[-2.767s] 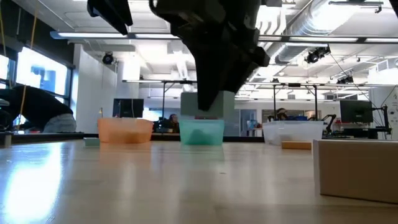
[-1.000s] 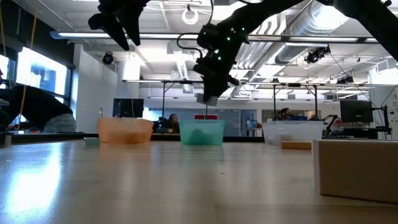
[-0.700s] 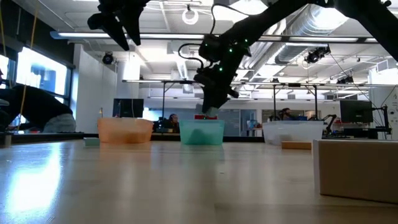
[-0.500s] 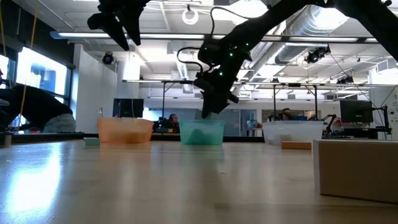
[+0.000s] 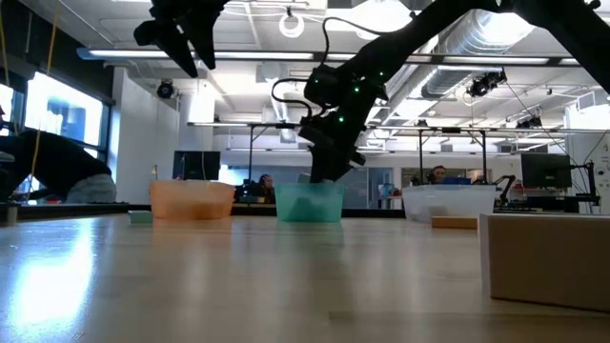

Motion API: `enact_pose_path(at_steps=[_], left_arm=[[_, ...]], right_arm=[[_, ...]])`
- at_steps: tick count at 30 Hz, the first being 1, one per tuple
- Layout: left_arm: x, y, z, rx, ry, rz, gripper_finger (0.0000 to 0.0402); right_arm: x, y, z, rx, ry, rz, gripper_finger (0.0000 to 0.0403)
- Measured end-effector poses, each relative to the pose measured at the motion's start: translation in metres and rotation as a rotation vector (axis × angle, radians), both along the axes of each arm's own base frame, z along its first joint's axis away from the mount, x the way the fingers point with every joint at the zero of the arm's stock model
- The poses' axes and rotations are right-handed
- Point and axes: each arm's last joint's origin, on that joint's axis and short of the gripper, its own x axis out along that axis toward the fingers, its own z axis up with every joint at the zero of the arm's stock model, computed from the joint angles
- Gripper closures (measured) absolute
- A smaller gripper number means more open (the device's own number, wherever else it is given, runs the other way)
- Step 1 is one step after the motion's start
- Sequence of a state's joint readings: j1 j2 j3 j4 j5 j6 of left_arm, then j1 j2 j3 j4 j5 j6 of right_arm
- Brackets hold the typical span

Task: Sort & place blocks by color
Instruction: Put the blue block into the green bin, then put the brown block into the white bin

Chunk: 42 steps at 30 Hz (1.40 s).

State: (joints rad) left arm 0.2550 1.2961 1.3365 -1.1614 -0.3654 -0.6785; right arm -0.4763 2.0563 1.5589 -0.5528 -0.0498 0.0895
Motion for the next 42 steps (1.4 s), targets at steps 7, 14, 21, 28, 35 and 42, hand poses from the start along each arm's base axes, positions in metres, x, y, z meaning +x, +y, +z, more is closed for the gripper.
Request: enact_pose_path(at_steps=[7, 14, 21, 28, 35, 42], left_arm=[[0.0, 0.0, 0.0, -0.014, -0.003, -0.007, 0.0188], [0.0, 0.0, 0.0, -0.01, 0.005, -0.024, 0.0188], [0.0, 0.0, 0.0, 0.008, 0.03, -0.073, 0.0188], [0.0, 0.0, 0.0, 0.025, 0.055, -0.12, 0.0188], [0.0, -0.001, 0.0, 0.041, 0.08, -0.167, 0.0188], [0.0, -0.001, 0.0, 0.049, 0.09, -0.187, 0.0188]], right_arm=[[0.0, 0.0, 0.0, 0.004, 0.001, -0.029, 0.0206], [-0.001, 0.002, 0.02, 0.094, 0.043, -0.066, 0.0195], [0.008, 0.03, 0.049, 0.132, 0.103, -0.066, 0.0194], [0.014, 0.085, 0.055, 0.116, 0.261, -0.028, 0.0194], [0.01, 0.146, 0.052, 0.027, 0.447, 0.018, 0.0194], [0.002, 0.203, 0.053, -0.091, 0.551, 0.047, 0.0194]])
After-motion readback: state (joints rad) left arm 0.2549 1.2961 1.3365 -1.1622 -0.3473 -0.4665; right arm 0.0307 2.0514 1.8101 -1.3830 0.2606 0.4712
